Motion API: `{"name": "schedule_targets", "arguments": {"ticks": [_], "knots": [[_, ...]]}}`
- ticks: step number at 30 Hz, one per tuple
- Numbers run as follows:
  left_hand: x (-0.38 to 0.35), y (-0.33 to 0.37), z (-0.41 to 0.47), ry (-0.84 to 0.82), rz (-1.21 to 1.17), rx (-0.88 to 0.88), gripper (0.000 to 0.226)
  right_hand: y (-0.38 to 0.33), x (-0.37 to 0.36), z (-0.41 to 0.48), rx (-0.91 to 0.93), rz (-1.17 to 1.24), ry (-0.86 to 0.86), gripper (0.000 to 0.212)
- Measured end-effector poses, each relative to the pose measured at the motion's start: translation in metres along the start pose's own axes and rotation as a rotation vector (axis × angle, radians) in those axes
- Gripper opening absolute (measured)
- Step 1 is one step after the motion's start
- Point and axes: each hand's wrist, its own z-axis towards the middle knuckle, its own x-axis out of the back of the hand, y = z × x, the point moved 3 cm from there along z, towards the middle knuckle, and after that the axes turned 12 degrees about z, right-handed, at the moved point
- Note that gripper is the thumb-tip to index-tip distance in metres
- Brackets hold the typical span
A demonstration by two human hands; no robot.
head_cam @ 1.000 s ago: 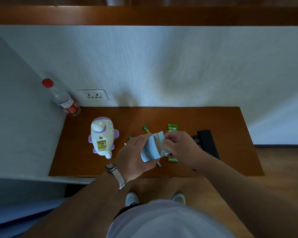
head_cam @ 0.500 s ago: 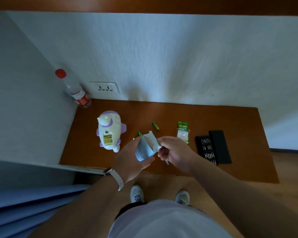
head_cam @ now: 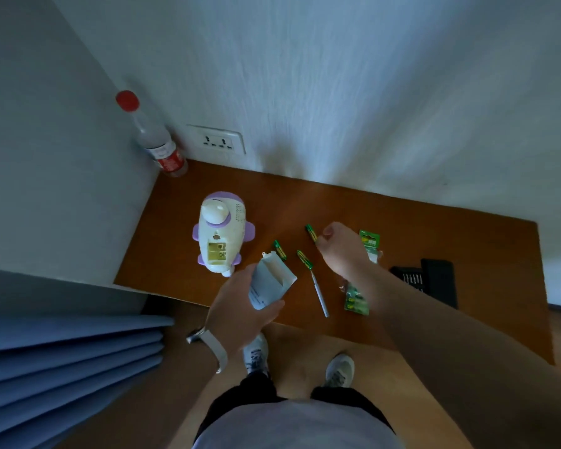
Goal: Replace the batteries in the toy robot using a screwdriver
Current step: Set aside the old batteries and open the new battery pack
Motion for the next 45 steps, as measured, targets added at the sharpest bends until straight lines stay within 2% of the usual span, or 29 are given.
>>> {"name": "schedule_targets", "arguments": {"ticks": [5,10,14,21,26,32,38,45], "knots": [[-0.002,-0.006,0.001,-0.017,0.003,0.021,0.079,0.005,-0.022,0.023,0.057,-0.137,-0.025,0.025],[0.001,-0.005,0.003,0.024,0.019,0.013,0.074,0.011,-0.035,0.027,0.098,-0.166,-0.018,0.014],[0.001,-0.007,0.005,0.006,0.034,0.0,0.08,0.01,-0.031,0.021,0.114,-0.156,-0.011,0.015],[0.007,0.001,0.006,0.025,0.04,-0.061,0.078,-0.024,0.0,-0.045,0.41,0.009,0.062,0.009],[0.01,0.011,0.01,0.046,0.043,-0.133,0.078,-0.052,0.023,-0.095,0.554,0.01,0.008,0.009],[0.016,0.022,0.009,0.08,0.063,-0.189,0.079,-0.061,0.033,-0.113,0.554,-0.145,-0.065,0.012],[0.021,0.033,0.008,0.096,0.095,-0.259,0.08,-0.065,0.031,-0.117,0.516,-0.156,-0.11,0.015],[0.022,0.036,0.01,0.171,0.266,-0.383,0.083,-0.066,0.028,-0.117,0.551,-0.246,-0.16,0.026]]}}
